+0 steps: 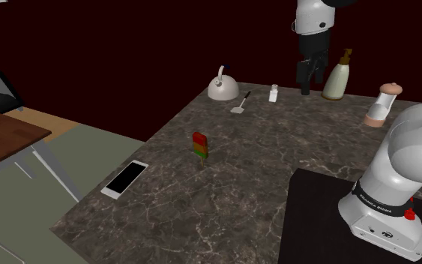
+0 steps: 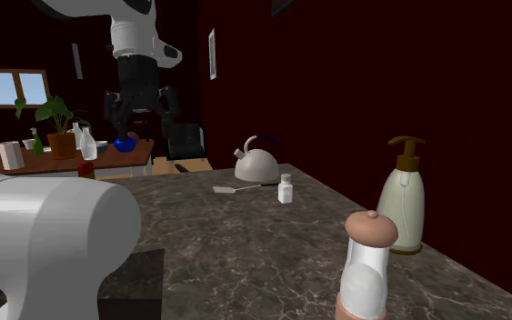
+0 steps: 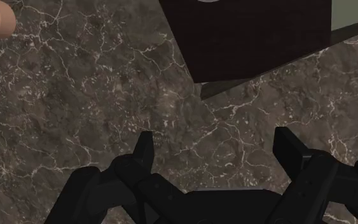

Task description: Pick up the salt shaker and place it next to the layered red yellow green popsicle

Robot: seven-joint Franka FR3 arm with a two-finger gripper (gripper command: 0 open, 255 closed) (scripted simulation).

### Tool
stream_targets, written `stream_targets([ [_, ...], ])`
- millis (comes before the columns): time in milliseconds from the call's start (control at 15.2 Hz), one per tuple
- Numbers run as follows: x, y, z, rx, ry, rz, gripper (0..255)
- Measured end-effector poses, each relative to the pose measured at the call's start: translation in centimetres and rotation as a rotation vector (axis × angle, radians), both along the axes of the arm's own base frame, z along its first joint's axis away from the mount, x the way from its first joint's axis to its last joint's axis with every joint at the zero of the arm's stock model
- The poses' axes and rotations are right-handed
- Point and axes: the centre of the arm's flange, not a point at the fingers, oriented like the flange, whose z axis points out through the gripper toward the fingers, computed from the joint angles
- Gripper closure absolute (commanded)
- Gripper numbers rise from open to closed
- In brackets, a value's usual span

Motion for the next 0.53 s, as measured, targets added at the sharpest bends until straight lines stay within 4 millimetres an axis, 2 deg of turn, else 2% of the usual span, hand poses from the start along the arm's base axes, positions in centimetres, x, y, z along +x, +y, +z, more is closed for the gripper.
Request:
stream_targets([
  [198, 0.9, -1.1, -0.4, 0.000, 0.001, 0.001, 0],
  [528, 5.0, -5.6, -2.4, 0.000, 0.003, 0.008, 0],
])
